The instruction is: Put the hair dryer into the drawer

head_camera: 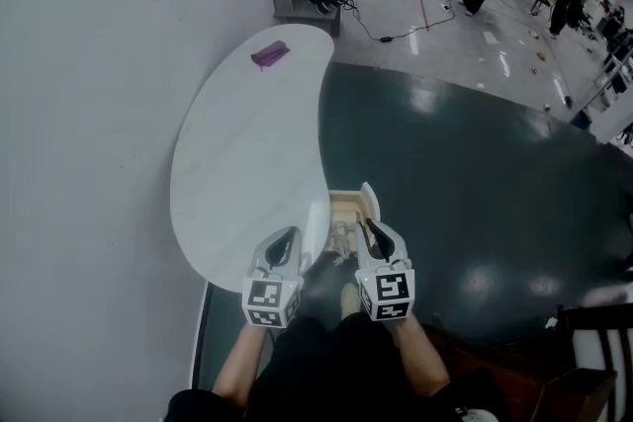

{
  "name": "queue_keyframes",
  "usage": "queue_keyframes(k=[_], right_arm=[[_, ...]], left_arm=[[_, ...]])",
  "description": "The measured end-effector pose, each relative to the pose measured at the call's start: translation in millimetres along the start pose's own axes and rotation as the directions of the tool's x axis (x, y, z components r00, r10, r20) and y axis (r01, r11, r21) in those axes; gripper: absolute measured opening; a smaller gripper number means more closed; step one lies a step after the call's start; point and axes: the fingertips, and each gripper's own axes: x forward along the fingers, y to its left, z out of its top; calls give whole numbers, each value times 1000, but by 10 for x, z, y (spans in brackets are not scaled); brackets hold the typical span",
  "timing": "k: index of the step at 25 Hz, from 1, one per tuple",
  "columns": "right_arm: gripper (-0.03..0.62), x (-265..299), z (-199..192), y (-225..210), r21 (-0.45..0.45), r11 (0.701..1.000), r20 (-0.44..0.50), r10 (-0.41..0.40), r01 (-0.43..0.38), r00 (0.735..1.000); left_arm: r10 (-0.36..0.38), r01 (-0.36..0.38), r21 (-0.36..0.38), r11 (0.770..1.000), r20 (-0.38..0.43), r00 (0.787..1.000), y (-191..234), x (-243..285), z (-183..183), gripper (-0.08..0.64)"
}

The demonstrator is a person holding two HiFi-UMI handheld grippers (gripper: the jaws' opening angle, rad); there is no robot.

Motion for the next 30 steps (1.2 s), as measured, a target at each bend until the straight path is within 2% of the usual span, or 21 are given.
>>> queue_keyframes(k=[10,30], right_arm=[[6,-264,84,27,8,1000,55,-16,15,998],[3,-214,55,167,-3,1000,46,14,-14,999]], left_arm=[[46,-47,6,999,48,998,71,-235,115,6],[56,-56,-1,998,42,998,128,-391,21,6]])
